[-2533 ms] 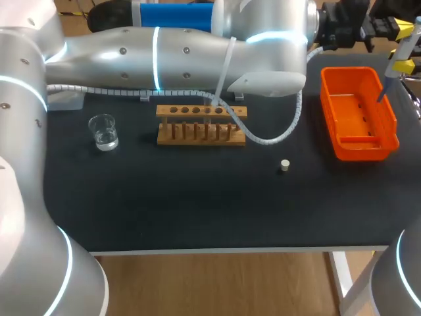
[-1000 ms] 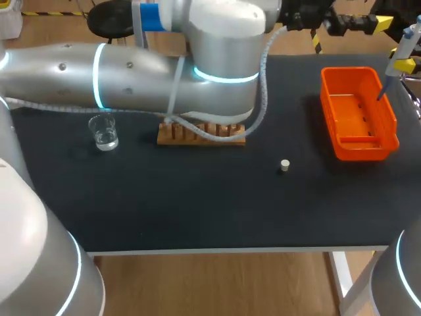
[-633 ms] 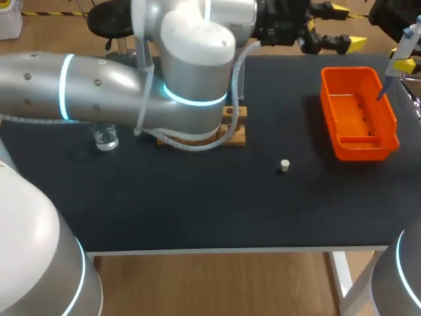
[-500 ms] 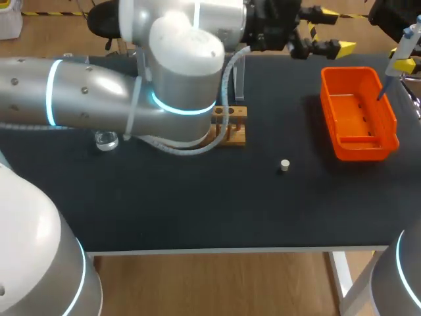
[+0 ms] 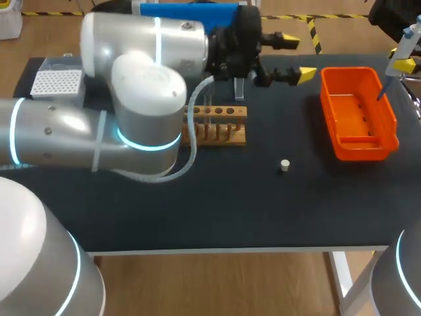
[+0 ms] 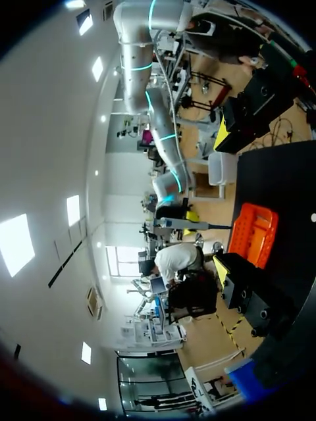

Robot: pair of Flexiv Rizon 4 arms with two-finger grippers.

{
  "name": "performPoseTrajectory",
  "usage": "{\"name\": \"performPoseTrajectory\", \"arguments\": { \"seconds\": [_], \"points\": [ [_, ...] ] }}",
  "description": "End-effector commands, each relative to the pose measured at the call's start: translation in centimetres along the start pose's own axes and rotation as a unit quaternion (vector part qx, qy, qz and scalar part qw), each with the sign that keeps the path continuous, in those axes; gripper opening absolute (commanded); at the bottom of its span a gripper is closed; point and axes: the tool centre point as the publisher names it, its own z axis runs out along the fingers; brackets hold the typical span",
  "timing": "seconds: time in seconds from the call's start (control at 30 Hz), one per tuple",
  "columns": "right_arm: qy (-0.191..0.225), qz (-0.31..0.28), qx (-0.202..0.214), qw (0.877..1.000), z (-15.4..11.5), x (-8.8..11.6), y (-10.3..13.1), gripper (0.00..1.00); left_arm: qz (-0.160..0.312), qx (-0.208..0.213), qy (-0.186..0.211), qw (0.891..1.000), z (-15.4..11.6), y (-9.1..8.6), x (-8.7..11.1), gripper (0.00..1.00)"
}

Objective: Invert the test tube, pick up the pipette, mount the tip to pipette, aspirate from beaker and dispense into the tube, eject the tip, return the pipette, and cap with the stopper.

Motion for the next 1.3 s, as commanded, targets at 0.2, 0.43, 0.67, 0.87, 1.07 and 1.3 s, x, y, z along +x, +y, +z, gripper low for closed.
{"name": "performPoseTrajectory", "arguments": {
  "seconds": [0.2,0.43,0.67,0.87,1.07,1.3],
  "points": [
    [0.001,0.0,0.001,1.0,-0.1,0.0,0.1,0.0,-0.002,0.103,-0.005,0.995,-4.0,3.5,0.5,1.0],
    [0.001,0.0,0.001,1.0,-0.1,0.0,0.1,0.0,0.014,0.107,-0.009,0.994,-5.9,4.5,0.6,1.0],
    [0.001,0.0,0.001,1.0,-0.1,0.0,0.1,0.0,0.022,0.114,-0.009,0.993,-7.1,5.5,0.2,1.0],
    [0.001,0.0,0.001,1.0,-0.1,0.0,0.1,0.0,0.021,0.108,-0.01,0.994,-8.1,6.0,-0.4,1.0],
    [0.001,0.0,0.001,1.0,-0.1,0.0,0.1,0.0,0.013,0.107,-0.016,0.994,-8.9,6.6,-1.1,1.0],
    [0.001,0.0,0.001,1.0,-0.1,0.0,0.1,0.0,0.012,0.105,-0.021,0.994,-10.0,7.1,-1.6,1.0]
  ]
}}
